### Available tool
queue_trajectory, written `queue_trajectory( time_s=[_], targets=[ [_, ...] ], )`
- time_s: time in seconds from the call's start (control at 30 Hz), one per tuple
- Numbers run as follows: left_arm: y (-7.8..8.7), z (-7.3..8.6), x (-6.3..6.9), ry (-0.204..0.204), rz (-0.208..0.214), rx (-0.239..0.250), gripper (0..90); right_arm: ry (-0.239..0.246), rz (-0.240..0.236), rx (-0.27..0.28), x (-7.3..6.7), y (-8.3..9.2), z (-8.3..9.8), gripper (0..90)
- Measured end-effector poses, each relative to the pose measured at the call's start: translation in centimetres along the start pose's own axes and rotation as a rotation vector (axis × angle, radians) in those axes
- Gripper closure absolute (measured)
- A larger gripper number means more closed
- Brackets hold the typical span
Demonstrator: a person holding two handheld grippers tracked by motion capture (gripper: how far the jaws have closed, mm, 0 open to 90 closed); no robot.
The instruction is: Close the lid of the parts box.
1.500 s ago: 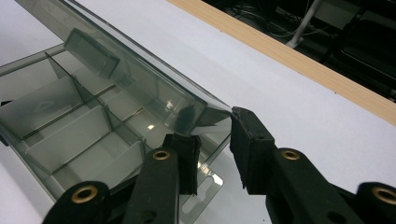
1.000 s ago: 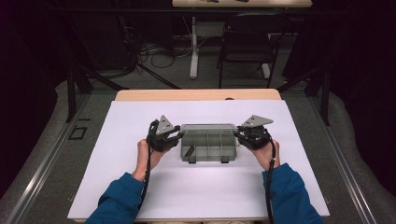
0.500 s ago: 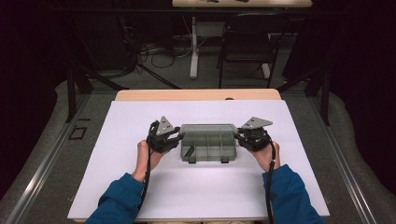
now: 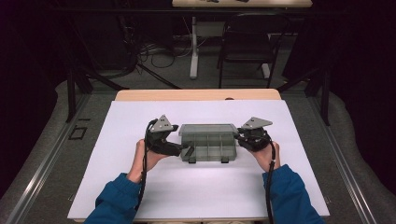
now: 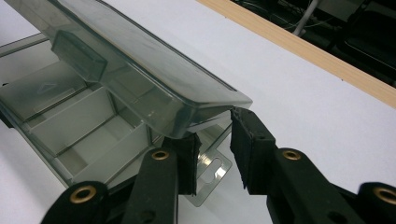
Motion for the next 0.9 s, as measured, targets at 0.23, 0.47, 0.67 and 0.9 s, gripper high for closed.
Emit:
queue_trajectory(
  time_s=[0.23,0.47,0.67,0.9],
  targets=[
    [0.5,-1.1,-1.3,0.087,-0.010,0.075,56.6,-0.002,0.002,-0.004,-0.1,0.0,0.0,71.2],
    [-0.6,-0.5,-2.7,0.118,-0.047,0.056,81.3,0.004,0.003,-0.010,-0.2,0.0,0.2,71.2],
    [-1.5,0.4,-2.1,0.073,-0.018,-0.002,87.4,0.002,-0.002,-0.016,-0.3,0.0,0.3,70.7],
    [-1.8,1.2,-1.4,0.033,-0.003,-0.035,89.0,0.009,-0.029,-0.063,-0.7,0.1,1.6,57.2]
  ],
)
Point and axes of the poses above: each handheld gripper's, and its own axes: y roughly backward along the jaws, z roughly out of its underside, x roughly to its right, the point moved 10 cm from there along -y, roughly forward along the jaws, and after that the axes turned 5 degrees about -z, right-handed, at the moved point
